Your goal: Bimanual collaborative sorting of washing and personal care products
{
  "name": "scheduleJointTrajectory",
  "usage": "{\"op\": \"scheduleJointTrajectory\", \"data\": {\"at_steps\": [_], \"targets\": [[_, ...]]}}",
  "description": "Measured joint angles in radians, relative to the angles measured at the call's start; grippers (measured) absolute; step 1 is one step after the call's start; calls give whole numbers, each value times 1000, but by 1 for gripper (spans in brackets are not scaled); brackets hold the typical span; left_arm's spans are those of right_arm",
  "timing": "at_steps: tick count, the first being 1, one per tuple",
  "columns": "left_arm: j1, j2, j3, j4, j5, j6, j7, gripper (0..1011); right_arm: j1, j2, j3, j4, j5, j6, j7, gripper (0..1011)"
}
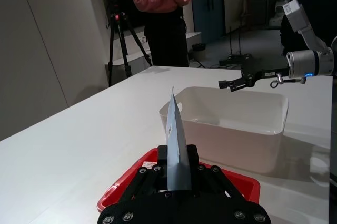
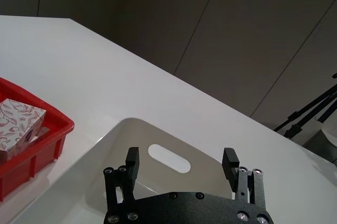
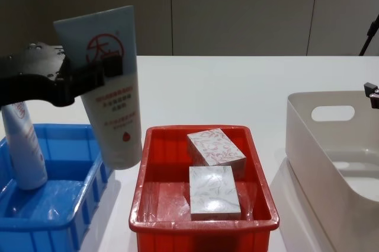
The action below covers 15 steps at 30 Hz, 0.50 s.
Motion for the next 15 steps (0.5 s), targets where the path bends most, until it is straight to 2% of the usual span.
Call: {"op": "scheduleJointTrajectory", "data": {"at_steps": [15], "targets": [[-38, 4, 68, 6, -33, -15, -61, 205, 0, 0, 0, 0, 0, 0, 0, 1001]]}}
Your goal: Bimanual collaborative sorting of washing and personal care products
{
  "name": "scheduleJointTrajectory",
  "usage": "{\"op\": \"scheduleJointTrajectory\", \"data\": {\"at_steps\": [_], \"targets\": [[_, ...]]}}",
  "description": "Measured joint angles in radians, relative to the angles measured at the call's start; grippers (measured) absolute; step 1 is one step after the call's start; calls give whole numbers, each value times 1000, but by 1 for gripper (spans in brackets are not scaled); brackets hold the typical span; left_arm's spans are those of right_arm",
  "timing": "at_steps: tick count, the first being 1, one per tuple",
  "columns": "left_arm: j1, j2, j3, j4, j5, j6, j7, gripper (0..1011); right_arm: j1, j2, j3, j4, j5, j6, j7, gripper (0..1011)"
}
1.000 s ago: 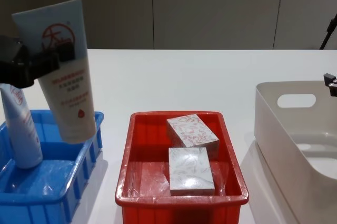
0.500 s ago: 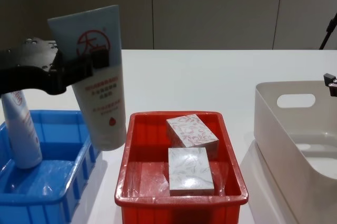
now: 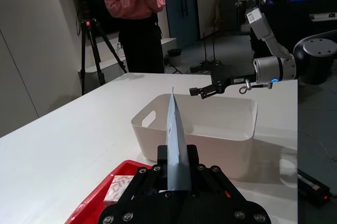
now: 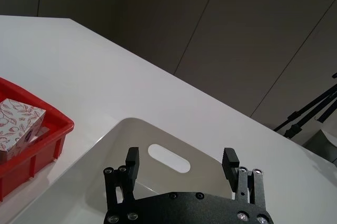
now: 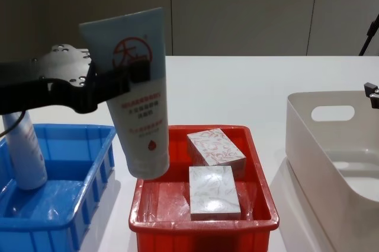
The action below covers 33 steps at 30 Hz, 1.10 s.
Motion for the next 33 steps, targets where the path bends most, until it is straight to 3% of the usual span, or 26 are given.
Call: {"op": "scheduleJointTrajectory", "data": {"at_steps": [23, 33], "targets": [[-29, 11, 76, -25, -42, -10, -22, 205, 0, 0, 0, 0, 0, 0, 0, 1001], [-36, 10, 93, -24, -52, -14, -21, 204, 0, 0, 0, 0, 0, 0, 0, 1001]]}}
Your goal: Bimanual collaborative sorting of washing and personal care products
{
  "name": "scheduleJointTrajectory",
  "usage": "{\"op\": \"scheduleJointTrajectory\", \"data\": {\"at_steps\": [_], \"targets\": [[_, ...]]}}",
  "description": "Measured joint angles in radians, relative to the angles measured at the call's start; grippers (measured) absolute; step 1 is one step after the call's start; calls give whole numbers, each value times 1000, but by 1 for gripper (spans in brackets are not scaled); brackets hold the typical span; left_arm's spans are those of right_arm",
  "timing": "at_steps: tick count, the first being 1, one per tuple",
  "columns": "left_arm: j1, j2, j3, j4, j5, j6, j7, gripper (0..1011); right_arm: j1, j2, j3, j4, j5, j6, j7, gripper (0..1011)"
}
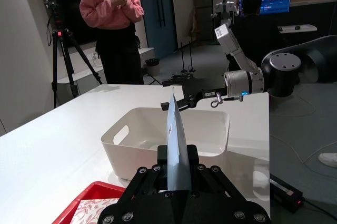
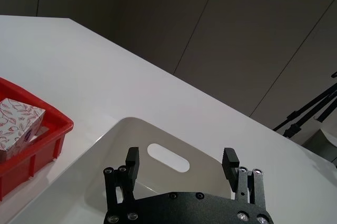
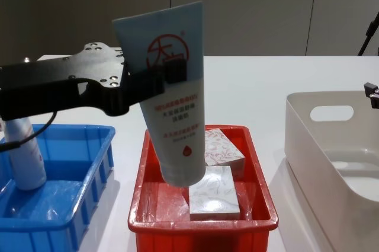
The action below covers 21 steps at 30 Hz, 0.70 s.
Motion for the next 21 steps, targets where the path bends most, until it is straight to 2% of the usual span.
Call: {"op": "scheduleJointTrajectory", "data": {"at_steps": [21], "targets": [[1, 0, -2, 1, 3, 0, 0, 205, 0, 0, 0, 0, 0, 0, 0, 1001]]}}
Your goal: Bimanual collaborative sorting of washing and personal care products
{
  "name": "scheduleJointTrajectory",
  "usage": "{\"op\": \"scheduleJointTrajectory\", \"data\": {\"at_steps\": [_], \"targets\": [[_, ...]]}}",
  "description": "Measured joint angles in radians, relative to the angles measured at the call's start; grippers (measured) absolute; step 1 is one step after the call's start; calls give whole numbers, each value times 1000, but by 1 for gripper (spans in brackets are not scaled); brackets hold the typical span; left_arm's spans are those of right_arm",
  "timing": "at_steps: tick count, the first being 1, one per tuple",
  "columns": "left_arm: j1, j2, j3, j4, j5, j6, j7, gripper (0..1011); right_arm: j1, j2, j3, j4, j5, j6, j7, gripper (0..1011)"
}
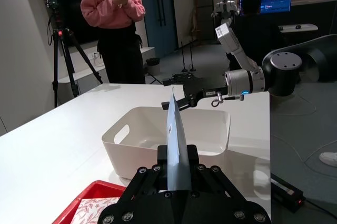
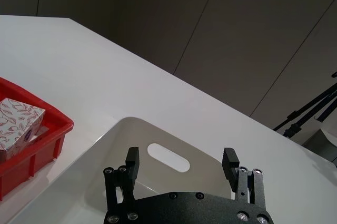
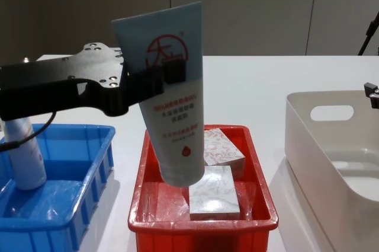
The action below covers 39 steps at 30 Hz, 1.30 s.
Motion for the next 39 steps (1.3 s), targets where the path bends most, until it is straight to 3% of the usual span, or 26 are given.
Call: {"op": "scheduleJointTrajectory", "data": {"at_steps": [9, 23, 39], "targets": [[0, 0, -1, 0, 1, 0, 0, 204, -1, 0, 1, -1, -1, -3, 3, 1001], [1, 0, -1, 0, 0, 1, 0, 205, -52, 20, 38, -55, 6, -59, 86, 1001], [1, 0, -1, 0, 1, 1, 0, 204, -99, 43, 56, -107, 50, -110, 237, 1001]]}}
